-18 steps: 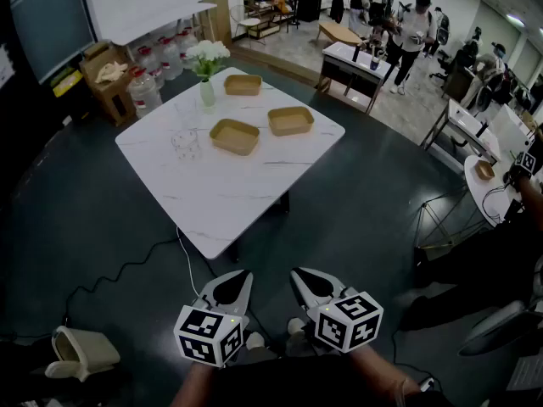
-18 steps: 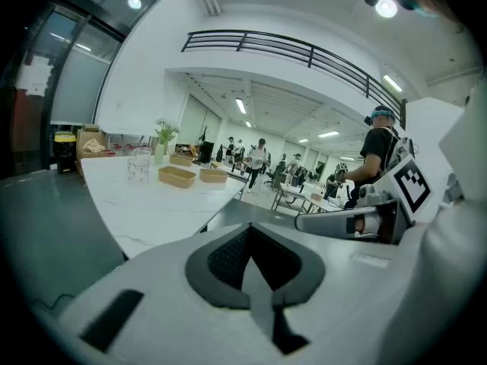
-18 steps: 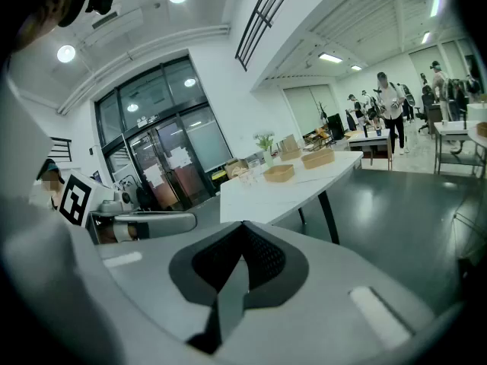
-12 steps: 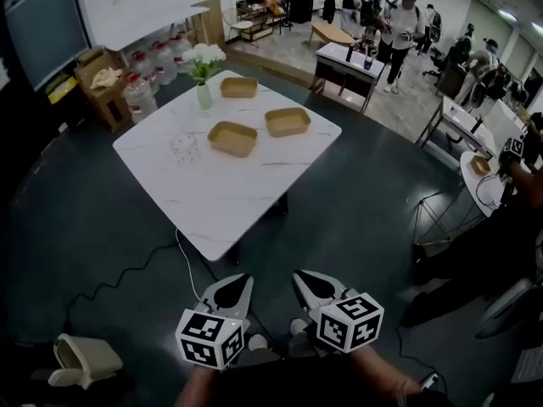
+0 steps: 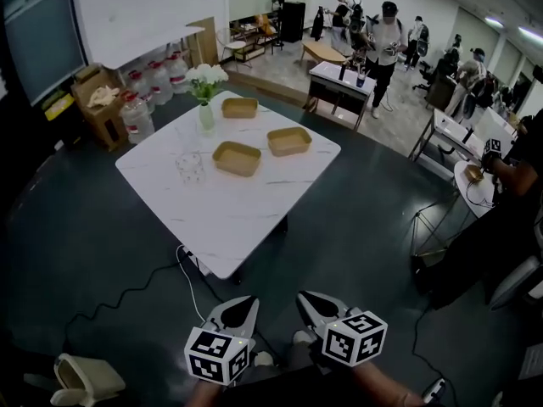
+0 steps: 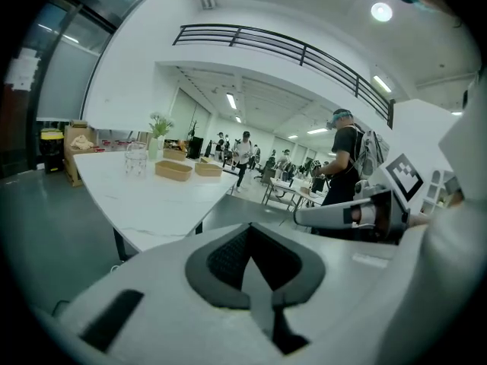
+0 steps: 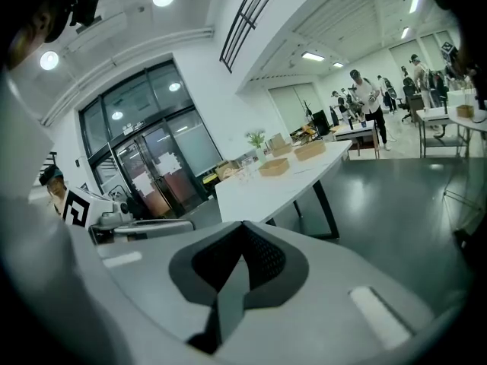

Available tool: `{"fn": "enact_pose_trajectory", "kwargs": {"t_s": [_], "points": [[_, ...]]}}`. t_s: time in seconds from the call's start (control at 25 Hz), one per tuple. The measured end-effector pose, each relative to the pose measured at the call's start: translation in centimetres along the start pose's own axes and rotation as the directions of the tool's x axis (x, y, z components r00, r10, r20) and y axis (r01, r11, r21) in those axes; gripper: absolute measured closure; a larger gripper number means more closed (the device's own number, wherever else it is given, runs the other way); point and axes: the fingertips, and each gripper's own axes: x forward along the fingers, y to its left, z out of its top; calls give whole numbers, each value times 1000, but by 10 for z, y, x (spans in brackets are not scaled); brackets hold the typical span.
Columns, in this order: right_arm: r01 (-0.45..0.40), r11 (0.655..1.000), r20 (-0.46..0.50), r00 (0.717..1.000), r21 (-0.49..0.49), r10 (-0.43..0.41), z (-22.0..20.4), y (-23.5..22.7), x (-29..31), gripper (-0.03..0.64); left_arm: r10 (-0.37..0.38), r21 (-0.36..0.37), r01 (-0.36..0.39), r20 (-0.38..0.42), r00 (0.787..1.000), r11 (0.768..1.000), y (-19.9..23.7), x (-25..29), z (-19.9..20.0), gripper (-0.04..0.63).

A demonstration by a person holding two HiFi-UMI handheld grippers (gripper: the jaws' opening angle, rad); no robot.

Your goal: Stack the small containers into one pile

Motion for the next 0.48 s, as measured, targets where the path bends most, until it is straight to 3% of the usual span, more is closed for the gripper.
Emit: {"fn": "enact_pose_trajectory", "kwargs": {"t_s": [0.24, 0.48], "points": [[18, 1000, -9, 1000, 14, -18, 2, -3, 10, 621, 7, -12, -7, 3, 1000, 1000, 11, -4, -2, 598], [-13, 1000, -30, 999, -14, 12, 12, -9, 29, 621, 67, -31, -66, 11, 998, 997, 29, 0, 4, 598]]}}
